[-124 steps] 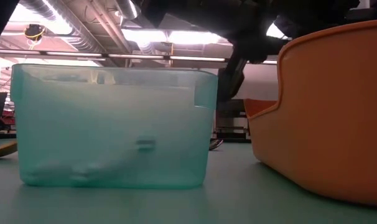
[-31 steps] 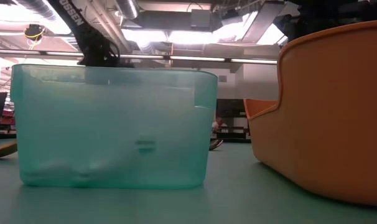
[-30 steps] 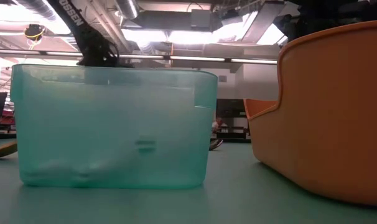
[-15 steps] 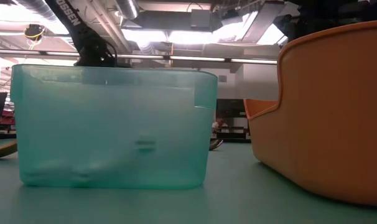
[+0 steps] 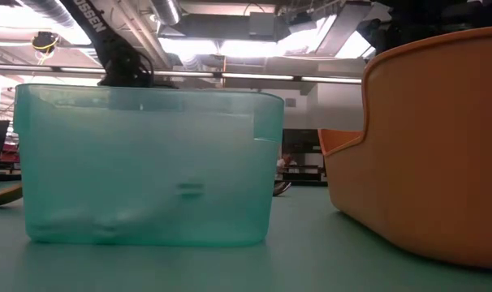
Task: Sort silverware by color (type)
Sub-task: Put the light blue spoon into the light blue bin
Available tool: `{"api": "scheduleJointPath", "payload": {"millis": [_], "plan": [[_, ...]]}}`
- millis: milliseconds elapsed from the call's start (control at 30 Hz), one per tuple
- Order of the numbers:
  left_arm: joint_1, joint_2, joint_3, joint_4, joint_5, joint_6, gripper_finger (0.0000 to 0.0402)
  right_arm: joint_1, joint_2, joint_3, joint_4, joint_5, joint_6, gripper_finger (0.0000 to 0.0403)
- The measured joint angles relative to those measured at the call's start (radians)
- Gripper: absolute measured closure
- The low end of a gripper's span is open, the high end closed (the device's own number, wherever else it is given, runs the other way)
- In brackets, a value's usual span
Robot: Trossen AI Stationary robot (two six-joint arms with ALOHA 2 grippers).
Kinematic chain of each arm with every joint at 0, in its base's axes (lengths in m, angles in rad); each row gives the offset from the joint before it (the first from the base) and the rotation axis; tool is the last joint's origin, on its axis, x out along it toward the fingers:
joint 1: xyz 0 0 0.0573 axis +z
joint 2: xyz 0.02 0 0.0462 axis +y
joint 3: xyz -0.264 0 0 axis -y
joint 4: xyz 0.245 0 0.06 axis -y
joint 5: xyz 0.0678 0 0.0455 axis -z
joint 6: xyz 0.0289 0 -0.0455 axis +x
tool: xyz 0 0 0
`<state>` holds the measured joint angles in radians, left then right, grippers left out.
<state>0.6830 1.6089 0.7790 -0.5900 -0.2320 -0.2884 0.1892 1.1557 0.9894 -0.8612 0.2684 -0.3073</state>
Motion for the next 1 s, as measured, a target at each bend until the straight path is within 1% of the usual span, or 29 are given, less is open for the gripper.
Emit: {"api": "scheduleJointPath", "payload": {"millis": [100, 167, 333, 500, 633, 800, 1000], "plan": [[-0.023, 0.002, 0.01, -0.006, -0.013, -0.027, 0.0387, 0.0, 0.0, 0.0, 0.0, 0.0, 0.0, 0.0315], [-0.044, 0.004, 0.022, -0.005, -0.001, -0.063, 0.0389, 0.0, 0.0, 0.0, 0.0, 0.0, 0.0, 0.0315], [-0.103, 0.0, 0.054, 0.003, 0.101, -0.1, 0.039, 0.0, 0.0, 0.0, 0.0, 0.0, 0.0, 0.0315], [-0.168, -0.001, 0.098, 0.002, 0.165, -0.111, 0.0391, 0.0, 0.0, 0.0, -0.001, 0.0, 0.0, 0.0315], [-0.227, -0.002, 0.139, 0.003, 0.214, -0.158, 0.0391, 0.0, 0.0, 0.0, -0.001, 0.0, 0.0, 0.0315], [-0.328, -0.003, 0.198, 0.007, 0.278, -0.239, 0.0391, 0.0, 0.0, 0.0, -0.001, 0.0, 0.0, 0.0315], [-0.467, -0.004, 0.275, 0.011, 0.284, -0.355, 0.0391, 0.0, 0.0, 0.0, -0.001, 0.0, 0.0, 0.0315]]}}
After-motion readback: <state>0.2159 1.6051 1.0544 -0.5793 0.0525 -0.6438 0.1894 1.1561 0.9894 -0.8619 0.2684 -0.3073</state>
